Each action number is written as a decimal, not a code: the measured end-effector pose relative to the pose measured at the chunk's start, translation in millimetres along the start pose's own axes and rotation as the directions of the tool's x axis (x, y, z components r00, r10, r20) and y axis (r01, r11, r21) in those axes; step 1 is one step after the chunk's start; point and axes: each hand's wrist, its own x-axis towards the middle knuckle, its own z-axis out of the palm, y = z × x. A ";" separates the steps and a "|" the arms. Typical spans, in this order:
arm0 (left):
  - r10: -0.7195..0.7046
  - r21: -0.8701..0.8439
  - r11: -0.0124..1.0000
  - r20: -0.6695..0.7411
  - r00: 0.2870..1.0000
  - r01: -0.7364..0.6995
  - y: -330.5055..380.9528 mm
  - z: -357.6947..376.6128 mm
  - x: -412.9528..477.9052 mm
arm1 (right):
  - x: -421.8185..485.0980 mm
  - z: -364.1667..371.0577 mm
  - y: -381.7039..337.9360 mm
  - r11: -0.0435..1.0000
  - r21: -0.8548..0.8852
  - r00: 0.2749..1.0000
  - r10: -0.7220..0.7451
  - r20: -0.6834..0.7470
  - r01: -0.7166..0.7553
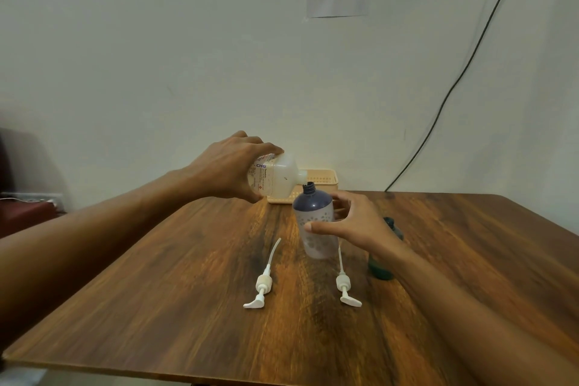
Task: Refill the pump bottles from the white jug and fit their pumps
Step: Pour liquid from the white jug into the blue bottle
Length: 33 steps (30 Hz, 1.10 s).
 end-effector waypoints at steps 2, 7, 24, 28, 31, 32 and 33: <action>-0.005 -0.002 1.000 0.006 1.000 0.005 0.2 -0.2 -0.2 | 0.2 0.7 1.0 1.000 -0.009 1.000 0.003 -0.002 -0.003; -0.007 0.000 1.000 0.004 1.000 0.007 2.0 0.7 -0.8 | -0.1 1.3 2.0 1.000 -0.005 1.000 -0.003 -0.001 0.003; -0.238 -0.344 0.911 0.018 0.971 0.229 7.2 42.2 -28.8 | -1.9 4.4 2.4 1.000 0.001 1.000 0.004 -0.003 -0.004; -0.395 -0.501 0.776 0.088 0.914 0.383 3.5 60.1 -46.3 | -3.8 4.8 2.6 1.000 0.009 1.000 0.020 -0.001 -0.020; -0.502 -0.626 0.625 0.134 0.854 0.466 2.8 76.5 -63.0 | -4.8 5.2 2.0 0.999 0.015 0.999 0.031 -0.008 -0.031; -0.527 -0.661 0.573 0.157 0.835 0.485 2.7 81.5 -68.4 | -4.9 5.0 2.0 0.999 0.019 0.999 0.034 -0.012 -0.033; -0.545 -0.689 0.527 0.174 0.820 0.497 2.4 86.1 -73.7 | -5.1 4.8 2.1 0.999 0.023 0.999 0.037 -0.016 -0.036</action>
